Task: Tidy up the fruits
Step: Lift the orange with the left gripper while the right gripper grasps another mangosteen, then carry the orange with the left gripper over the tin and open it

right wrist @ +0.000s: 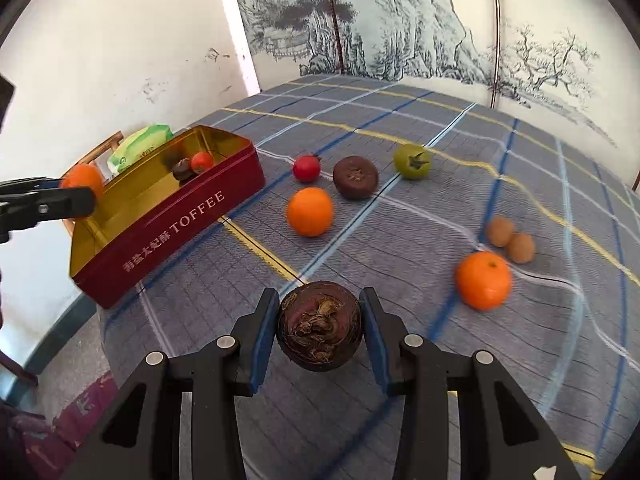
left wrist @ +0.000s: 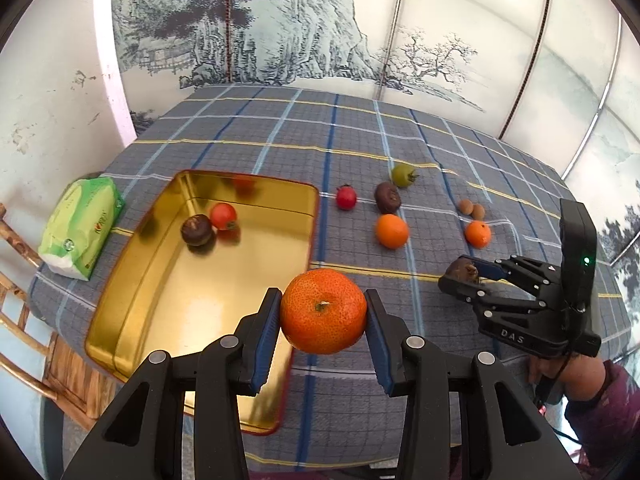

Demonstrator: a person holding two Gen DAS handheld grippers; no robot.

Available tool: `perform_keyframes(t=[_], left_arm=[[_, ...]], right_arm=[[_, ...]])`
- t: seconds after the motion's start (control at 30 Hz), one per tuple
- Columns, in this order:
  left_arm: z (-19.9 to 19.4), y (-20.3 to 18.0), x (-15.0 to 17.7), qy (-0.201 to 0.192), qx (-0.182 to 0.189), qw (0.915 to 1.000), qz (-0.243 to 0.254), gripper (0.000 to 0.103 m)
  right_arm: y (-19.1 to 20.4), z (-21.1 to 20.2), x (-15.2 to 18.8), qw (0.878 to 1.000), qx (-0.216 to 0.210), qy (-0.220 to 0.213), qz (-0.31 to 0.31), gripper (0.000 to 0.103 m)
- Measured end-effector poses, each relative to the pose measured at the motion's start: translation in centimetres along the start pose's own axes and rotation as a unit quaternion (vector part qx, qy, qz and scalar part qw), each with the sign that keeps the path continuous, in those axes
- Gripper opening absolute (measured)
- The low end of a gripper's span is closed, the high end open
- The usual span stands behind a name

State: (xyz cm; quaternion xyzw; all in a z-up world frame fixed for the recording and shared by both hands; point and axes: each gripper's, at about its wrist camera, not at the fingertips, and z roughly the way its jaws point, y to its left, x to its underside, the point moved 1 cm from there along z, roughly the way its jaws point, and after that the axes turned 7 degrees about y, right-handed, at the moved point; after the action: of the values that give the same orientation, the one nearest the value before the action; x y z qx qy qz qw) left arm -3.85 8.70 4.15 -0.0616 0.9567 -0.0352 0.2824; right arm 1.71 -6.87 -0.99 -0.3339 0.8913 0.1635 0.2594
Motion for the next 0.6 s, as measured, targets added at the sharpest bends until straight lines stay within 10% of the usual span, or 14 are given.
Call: perform_keyframes(t=[0.6], left_arm=[[2.7,4.1,-0.1,0.022,-0.056,0.9982,0.009,0.042]], right_arm=[[-1.0,2.5,-0.5,0.999,0.016,0.023,0.029,0.039]])
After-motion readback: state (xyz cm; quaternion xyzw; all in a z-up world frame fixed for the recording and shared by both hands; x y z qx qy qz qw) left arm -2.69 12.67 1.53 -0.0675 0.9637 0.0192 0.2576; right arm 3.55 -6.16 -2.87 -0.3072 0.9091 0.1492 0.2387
